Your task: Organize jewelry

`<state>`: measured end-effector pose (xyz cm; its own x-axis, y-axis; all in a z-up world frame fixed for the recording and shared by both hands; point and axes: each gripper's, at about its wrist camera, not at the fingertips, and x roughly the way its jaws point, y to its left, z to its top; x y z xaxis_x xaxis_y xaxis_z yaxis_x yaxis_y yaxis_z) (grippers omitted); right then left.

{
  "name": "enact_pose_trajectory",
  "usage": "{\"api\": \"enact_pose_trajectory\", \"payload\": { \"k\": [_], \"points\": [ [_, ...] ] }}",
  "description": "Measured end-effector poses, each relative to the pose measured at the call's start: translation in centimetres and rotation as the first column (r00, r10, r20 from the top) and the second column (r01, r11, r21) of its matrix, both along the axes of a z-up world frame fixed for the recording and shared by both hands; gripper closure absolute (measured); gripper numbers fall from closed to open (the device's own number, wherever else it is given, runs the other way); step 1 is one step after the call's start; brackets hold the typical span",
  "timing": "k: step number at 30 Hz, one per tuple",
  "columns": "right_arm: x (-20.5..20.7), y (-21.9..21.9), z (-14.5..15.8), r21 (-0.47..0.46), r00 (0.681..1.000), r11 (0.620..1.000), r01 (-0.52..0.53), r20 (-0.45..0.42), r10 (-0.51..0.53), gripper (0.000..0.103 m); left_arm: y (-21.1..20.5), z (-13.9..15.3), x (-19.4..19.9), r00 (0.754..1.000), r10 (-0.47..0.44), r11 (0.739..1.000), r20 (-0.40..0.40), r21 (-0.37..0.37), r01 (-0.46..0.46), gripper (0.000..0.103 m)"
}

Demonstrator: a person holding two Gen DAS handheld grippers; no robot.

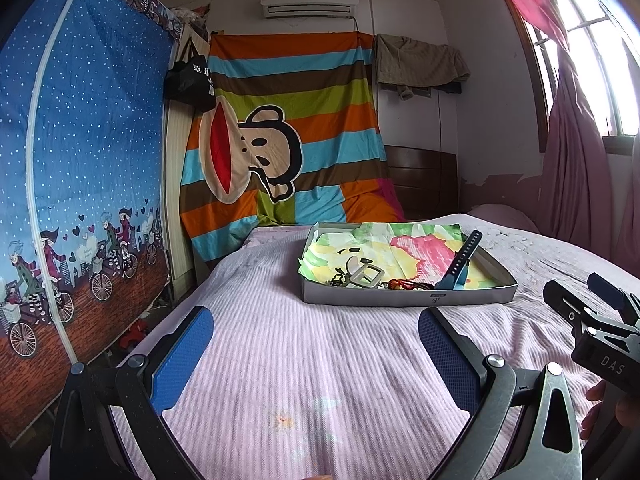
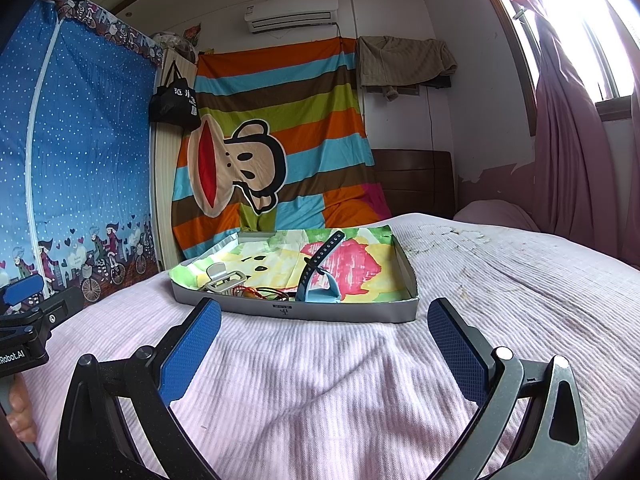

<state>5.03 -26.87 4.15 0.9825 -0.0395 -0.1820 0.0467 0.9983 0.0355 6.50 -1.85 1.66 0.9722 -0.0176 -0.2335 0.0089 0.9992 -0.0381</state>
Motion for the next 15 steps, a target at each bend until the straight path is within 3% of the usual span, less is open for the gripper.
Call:
{"api": "enact_pose_trajectory", "payload": {
  "k": [15],
  "points": [
    [-0.01,0.01,-0.03,0.000,1.000,1.000,0.000,0.000,0.000,0.001,0.09,0.09,-0.09,1.000,0.000,1.000,-0.001,0.004,0.000,0.000]
  ]
}}
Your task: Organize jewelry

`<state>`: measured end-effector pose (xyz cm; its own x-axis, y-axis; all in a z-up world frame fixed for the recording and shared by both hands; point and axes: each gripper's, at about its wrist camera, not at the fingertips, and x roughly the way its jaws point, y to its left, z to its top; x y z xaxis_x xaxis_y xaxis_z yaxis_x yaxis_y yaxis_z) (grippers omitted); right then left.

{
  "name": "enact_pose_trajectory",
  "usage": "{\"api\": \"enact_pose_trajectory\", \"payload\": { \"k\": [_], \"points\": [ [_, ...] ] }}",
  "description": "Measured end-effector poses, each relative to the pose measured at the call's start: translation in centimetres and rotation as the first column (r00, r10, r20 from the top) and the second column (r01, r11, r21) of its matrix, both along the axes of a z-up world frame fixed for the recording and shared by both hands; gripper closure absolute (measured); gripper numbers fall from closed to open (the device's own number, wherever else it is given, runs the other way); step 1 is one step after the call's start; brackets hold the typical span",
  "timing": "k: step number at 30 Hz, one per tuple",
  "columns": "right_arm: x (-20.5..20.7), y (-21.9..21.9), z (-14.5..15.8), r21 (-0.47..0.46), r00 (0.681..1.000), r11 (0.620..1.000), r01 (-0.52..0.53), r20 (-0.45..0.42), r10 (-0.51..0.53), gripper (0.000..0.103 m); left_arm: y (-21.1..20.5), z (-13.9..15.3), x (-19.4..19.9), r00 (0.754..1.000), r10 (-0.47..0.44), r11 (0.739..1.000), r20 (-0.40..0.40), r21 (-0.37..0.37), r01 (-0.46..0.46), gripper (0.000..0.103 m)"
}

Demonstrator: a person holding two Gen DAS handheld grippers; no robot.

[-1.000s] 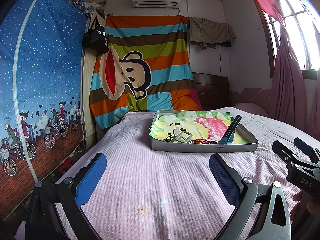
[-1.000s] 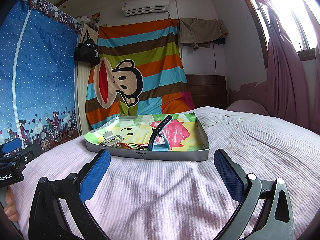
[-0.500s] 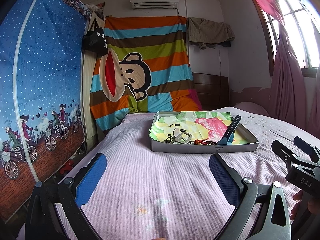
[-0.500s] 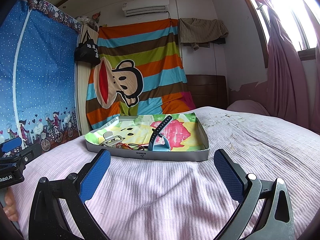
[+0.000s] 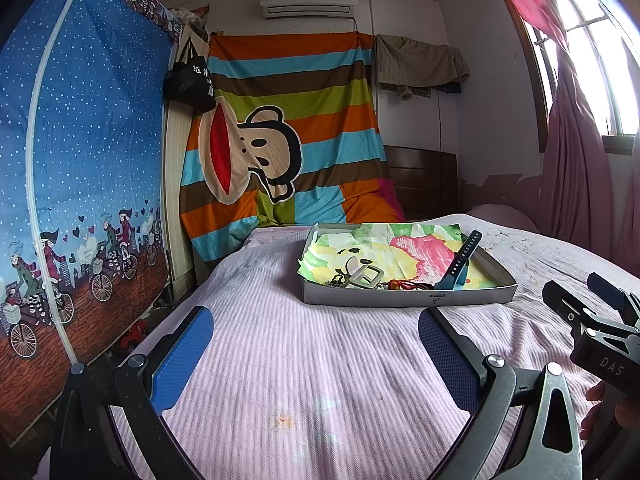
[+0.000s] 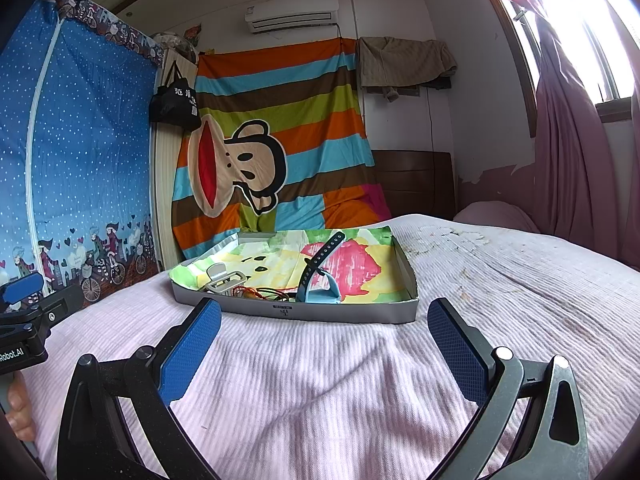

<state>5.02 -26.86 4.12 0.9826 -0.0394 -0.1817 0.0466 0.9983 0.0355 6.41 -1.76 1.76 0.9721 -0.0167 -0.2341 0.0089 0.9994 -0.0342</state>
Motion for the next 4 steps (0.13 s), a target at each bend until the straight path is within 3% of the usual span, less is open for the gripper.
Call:
{"api": "enact_pose_trajectory", "payload": {
  "k": [4],
  "points": [
    [-0.01,0.01,0.00,0.000,1.000,1.000,0.000,0.000,0.000,0.001,-0.22,-0.04,0.00,1.000,0.000,1.000,0.001,0.000,0.000,0.000]
  ]
}}
